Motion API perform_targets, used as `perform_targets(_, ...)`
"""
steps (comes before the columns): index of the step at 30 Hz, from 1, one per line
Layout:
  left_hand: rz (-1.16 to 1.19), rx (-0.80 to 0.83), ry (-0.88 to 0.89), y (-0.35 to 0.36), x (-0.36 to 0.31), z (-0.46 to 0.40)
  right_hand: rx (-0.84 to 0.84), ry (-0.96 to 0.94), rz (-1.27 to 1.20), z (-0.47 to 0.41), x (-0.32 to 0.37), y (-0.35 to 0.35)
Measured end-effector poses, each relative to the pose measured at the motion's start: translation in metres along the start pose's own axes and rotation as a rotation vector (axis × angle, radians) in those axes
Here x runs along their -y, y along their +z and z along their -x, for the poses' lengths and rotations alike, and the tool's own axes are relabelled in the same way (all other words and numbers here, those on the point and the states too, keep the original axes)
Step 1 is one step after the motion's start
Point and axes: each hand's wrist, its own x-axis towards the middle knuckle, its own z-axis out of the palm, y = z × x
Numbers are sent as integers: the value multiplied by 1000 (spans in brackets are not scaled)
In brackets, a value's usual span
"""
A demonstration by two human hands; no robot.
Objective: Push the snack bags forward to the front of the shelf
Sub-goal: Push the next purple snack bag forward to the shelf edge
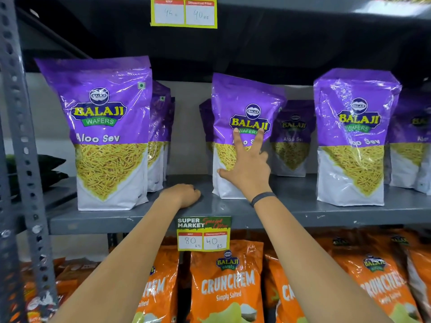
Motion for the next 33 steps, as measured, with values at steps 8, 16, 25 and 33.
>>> perform_targets(8,11,-31,-6,5,1,-9,9,-3,19,17,0,-20)
perform_targets(16,46,-20,25,8,9,-13,5,-3,9,30,0,-36)
perform_targets(25,29,-20,45,4,7,-5,0,-14,30,45,2,-53)
perform_targets(33,21,-18,22,3,5,-5,24,-30,34,54,2,-68)
